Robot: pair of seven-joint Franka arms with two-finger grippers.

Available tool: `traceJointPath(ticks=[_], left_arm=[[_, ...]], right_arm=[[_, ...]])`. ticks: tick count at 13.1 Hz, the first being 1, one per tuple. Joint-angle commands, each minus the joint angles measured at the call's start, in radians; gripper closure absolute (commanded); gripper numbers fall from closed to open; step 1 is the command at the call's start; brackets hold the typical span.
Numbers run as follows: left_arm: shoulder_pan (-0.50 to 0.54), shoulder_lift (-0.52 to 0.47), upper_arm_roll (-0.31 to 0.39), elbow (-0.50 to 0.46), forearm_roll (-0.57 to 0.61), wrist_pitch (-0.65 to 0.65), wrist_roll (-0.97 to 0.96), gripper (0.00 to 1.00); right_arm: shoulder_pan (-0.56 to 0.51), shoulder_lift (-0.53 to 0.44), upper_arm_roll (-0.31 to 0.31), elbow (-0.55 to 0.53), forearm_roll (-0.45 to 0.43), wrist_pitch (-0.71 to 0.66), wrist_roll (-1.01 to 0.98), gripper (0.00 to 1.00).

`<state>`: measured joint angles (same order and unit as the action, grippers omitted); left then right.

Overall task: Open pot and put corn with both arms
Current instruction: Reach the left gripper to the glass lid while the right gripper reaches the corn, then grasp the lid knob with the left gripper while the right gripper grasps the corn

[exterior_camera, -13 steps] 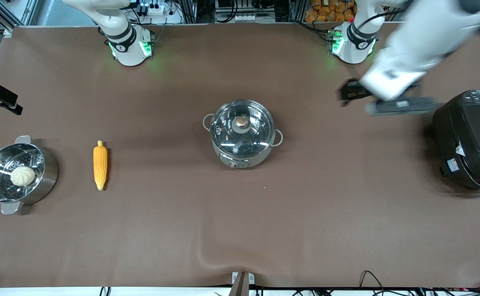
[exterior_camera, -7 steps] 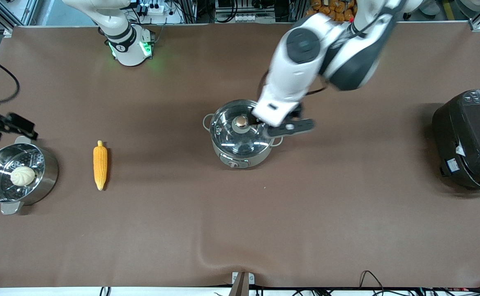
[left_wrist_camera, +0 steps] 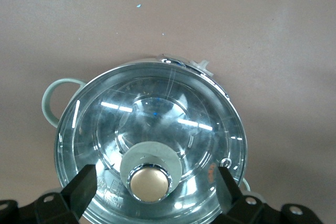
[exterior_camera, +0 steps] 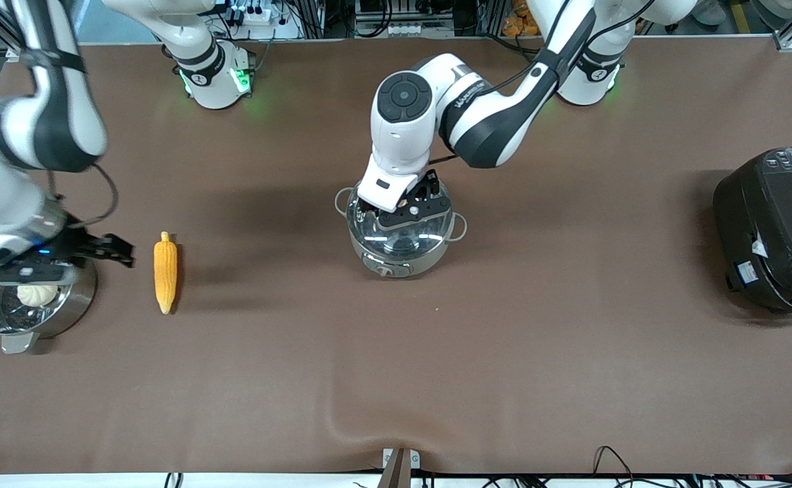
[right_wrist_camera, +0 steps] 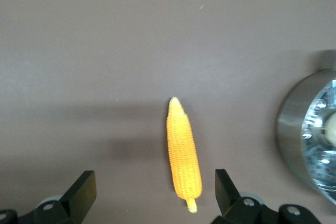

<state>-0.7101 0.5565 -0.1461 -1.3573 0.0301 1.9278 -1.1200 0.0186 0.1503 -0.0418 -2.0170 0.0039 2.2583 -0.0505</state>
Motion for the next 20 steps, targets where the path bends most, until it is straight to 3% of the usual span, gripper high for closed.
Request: traceJointPath(ticks=[1, 5, 10, 13, 15, 16, 17, 18, 19, 20], left_arm=[[-0.014, 0.010, 0.010, 0.000, 0.024, -0.009, -0.014, 0.00], [-0.019, 0.010, 0.008, -0.062, 0.025, -0.004, -0.006, 0.00], [-0.032, 0.031, 0.007, -0.065, 0.024, 0.017, -0.015, 0.00], [-0.035, 0.045, 0.007, -0.069, 0.024, 0.017, -0.012, 0.14], [-0.035, 0.045, 0.005, -0.071, 0.024, 0.017, -0.014, 0.21], [-0.035, 0.043, 0.003, -0.072, 0.022, 0.016, -0.015, 0.24], [-0.035, 0.042, 0.003, -0.074, 0.022, 0.014, -0.014, 0.33], [-0.035, 0.039, 0.003, -0.075, 0.022, 0.010, -0.015, 0.40], [-0.035, 0.036, 0.003, -0.075, 0.022, 0.005, -0.014, 0.51], [-0.035, 0.034, 0.002, -0.075, 0.022, 0.003, -0.015, 0.68]], right_arm=[[0.015, 0.037, -0.007, -0.170, 0.008, 0.215, -0.034, 0.00], [-0.012, 0.132, -0.009, -0.206, 0.008, 0.293, -0.132, 0.00], [-0.060, 0.210, -0.009, -0.216, 0.007, 0.372, -0.213, 0.00], [-0.060, 0.287, -0.007, -0.229, 0.007, 0.507, -0.221, 0.00], [-0.062, 0.290, -0.007, -0.246, 0.008, 0.532, -0.218, 0.20], [-0.072, 0.282, -0.007, -0.249, 0.008, 0.526, -0.229, 0.40], [-0.074, 0.264, -0.007, -0.249, 0.008, 0.514, -0.224, 0.68], [-0.069, 0.230, -0.007, -0.241, 0.007, 0.456, -0.223, 0.82], [-0.066, 0.192, -0.007, -0.229, 0.007, 0.379, -0.226, 0.92], [-0.063, 0.166, -0.007, -0.204, 0.007, 0.309, -0.227, 0.94]])
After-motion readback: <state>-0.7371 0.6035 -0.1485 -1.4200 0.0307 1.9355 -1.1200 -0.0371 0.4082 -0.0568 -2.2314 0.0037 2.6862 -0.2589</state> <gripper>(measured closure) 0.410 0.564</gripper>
